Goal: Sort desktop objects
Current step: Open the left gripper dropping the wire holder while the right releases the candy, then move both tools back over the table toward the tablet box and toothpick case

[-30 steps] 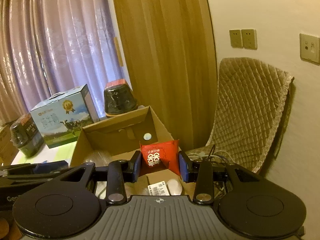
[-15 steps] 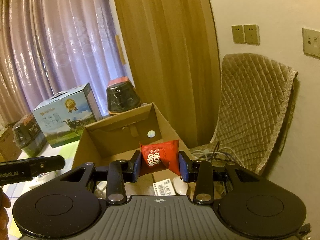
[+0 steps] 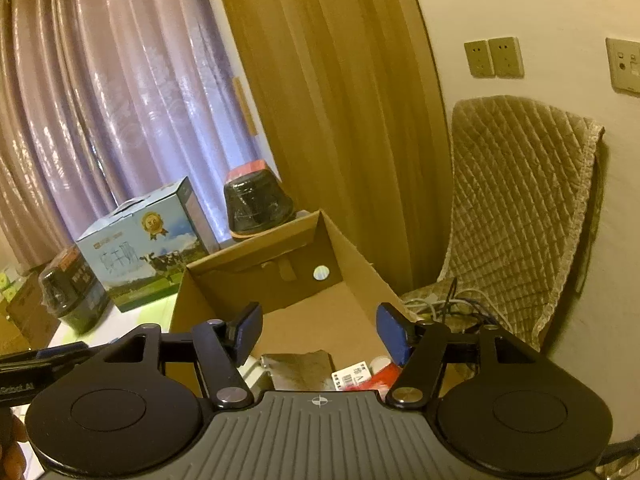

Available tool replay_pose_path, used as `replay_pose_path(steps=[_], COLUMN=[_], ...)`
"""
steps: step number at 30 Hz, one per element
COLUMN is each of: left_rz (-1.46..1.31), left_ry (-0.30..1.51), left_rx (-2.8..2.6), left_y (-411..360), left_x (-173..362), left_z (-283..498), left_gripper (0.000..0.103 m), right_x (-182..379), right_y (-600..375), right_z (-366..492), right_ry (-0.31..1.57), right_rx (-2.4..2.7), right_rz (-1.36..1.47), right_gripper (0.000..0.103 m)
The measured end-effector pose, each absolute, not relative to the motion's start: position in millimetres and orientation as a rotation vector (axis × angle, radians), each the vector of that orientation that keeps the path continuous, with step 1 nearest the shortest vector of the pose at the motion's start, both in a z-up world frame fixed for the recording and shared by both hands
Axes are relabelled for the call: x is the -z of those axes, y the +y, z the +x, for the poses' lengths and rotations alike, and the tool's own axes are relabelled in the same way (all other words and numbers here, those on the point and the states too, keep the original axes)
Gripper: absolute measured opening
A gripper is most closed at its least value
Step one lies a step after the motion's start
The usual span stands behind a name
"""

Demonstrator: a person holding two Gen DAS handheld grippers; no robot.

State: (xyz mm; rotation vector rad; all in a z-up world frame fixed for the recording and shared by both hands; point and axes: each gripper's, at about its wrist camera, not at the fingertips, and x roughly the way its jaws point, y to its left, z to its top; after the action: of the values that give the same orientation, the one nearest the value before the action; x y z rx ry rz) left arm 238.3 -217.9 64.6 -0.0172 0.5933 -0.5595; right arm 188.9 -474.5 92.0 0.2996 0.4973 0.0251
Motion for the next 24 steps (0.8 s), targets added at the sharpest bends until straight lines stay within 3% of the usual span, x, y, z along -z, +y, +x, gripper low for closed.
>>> replay_pose_path(steps=[10,18,24], left_rz=[0.01,0.025,0.019], left_ry=[0.596,0.618,0.611], left_rx=[0.53,0.471,0.44], left_y=[-197.1,-166.1,-136.7], left_x=[-63.4,-61.2,-65.2], left_z=[234.8,233.5,228.1], left_gripper=[0.076,0.081,0.089], right_x=[-102.7,-117.4,-128.1], right_y=[-453.8,-420.8,-385.8], right_z=[184.3,179.6,178.5], right_ry=[0.481,0.456,0.447], right_rx=[-0.065,-0.103,-0.138], right_rz=[0.291,0.268,0.235], right_gripper=[0.066,0.075,0.08])
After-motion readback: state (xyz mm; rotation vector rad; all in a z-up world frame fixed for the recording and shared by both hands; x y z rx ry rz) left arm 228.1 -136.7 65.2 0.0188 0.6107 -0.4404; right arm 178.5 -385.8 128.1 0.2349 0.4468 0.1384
